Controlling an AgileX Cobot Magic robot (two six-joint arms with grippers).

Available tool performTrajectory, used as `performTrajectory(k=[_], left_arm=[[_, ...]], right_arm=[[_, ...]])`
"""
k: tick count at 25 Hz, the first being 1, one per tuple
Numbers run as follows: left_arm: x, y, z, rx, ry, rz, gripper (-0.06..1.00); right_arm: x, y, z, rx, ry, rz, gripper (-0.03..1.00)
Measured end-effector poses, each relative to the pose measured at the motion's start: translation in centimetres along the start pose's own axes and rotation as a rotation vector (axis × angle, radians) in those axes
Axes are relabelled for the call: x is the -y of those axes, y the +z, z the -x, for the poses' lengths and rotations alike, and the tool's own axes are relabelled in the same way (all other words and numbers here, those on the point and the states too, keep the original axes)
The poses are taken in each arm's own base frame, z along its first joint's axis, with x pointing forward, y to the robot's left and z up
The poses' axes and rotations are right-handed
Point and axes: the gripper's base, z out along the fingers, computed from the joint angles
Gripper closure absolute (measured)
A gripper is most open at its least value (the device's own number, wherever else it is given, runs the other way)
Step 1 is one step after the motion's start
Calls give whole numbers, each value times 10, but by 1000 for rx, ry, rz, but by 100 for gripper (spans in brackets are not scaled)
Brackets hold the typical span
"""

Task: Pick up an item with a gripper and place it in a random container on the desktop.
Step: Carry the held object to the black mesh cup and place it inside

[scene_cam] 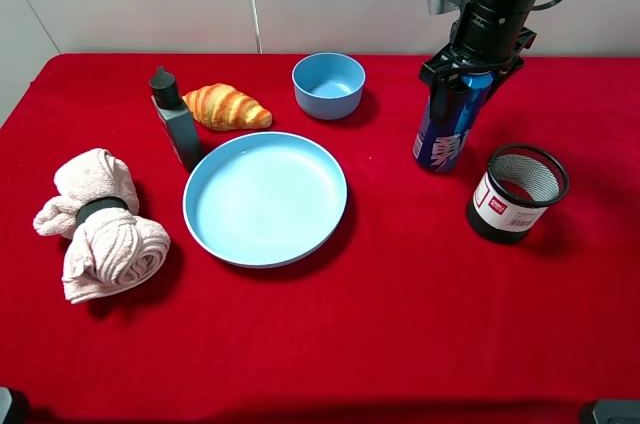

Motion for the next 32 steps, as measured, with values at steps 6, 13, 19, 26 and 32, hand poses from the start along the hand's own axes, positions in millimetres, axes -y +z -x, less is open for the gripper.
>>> performTrajectory(k=[6,13,19,26,32], left_arm=[[0,0,0,0,0,0,-5],[0,0,0,0,0,0,-5],[0,0,0,0,0,0,-5],[0,0,0,0,0,0,-5],[0,0,0,0,0,0,-5]], right_arm=[[-1,-6,-1,-9,-1,3,47],[-2,-30,-3,31,4,-10,47],[-3,-43,-7,45,16,-27,47],[-5,-66,-14,94,35,-59,47],[-9,-88,-21,149,74,-76,47]])
